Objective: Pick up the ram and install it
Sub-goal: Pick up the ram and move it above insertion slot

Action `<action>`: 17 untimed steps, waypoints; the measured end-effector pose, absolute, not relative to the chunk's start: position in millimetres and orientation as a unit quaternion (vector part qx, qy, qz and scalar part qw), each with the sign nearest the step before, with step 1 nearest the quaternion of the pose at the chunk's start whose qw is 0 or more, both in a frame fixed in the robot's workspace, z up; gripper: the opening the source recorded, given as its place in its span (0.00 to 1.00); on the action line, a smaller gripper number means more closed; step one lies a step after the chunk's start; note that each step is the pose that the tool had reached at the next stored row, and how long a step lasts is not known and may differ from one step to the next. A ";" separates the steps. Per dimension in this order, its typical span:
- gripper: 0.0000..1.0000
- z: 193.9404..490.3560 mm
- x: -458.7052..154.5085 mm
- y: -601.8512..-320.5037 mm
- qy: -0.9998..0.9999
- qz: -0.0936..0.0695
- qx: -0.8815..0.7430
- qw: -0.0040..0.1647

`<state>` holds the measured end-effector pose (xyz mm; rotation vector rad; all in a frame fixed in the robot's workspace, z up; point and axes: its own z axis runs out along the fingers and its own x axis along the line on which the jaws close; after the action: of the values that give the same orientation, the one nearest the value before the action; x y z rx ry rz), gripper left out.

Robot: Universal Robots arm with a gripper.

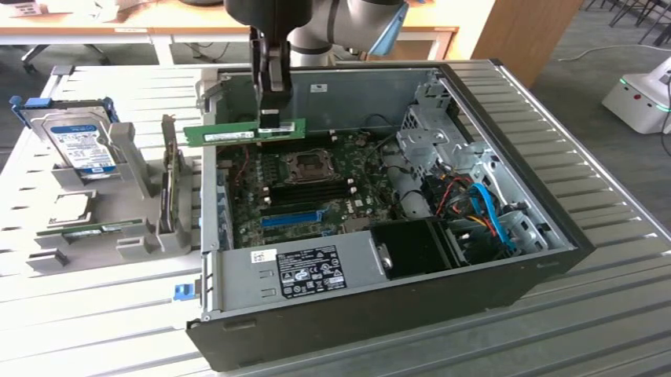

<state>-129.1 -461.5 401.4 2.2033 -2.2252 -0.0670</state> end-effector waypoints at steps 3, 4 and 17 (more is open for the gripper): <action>0.11 401.4 -124.2 -461.5 -0.710 -0.021 0.703 0.005; 0.11 401.4 -122.4 -461.5 -0.710 -0.021 0.703 0.005; 0.11 401.4 -95.0 -461.5 -0.710 -0.022 0.703 0.005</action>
<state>-95.0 -461.5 401.4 2.2030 -2.2246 -0.0678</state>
